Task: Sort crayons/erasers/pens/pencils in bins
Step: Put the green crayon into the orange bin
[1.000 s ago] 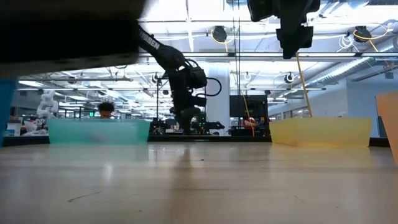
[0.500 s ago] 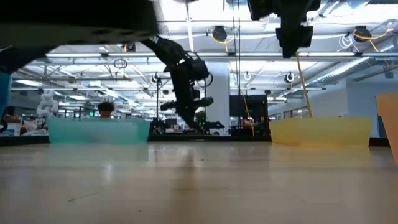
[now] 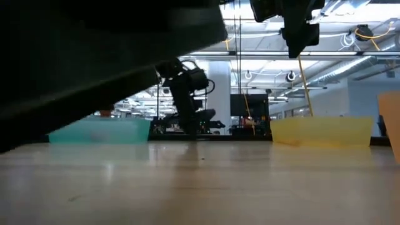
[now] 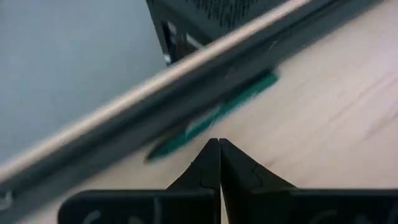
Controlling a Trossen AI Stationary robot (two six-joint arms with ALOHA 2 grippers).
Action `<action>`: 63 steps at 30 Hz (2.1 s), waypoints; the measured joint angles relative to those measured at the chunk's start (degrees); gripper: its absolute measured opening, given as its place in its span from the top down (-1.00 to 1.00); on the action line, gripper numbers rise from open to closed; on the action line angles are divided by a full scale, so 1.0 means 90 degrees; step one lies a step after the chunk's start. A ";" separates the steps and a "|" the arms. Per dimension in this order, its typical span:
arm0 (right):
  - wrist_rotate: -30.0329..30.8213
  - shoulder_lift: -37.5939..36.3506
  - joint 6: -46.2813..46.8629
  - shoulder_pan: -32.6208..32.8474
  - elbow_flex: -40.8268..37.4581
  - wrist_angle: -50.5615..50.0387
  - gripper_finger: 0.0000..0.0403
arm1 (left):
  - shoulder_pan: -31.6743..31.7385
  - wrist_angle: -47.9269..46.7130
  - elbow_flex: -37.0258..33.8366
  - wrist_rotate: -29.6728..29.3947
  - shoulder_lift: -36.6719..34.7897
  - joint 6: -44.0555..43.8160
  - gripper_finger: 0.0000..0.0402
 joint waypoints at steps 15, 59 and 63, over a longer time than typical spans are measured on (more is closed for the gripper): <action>0.0012 0.0000 -0.0065 0.0001 0.0000 -0.0009 0.00 | 0.0324 0.0863 -0.0534 0.0432 -0.0294 0.0586 1.00; -0.0150 0.0000 -0.0010 -0.0006 0.0000 -0.0008 0.00 | 0.0558 0.0177 -0.0576 0.1360 -0.0291 -0.0816 1.00; -0.0153 0.0000 -0.0029 -0.0006 0.0000 -0.0010 0.00 | 0.0474 -0.0307 -0.0588 0.1430 -0.0552 -0.0595 1.00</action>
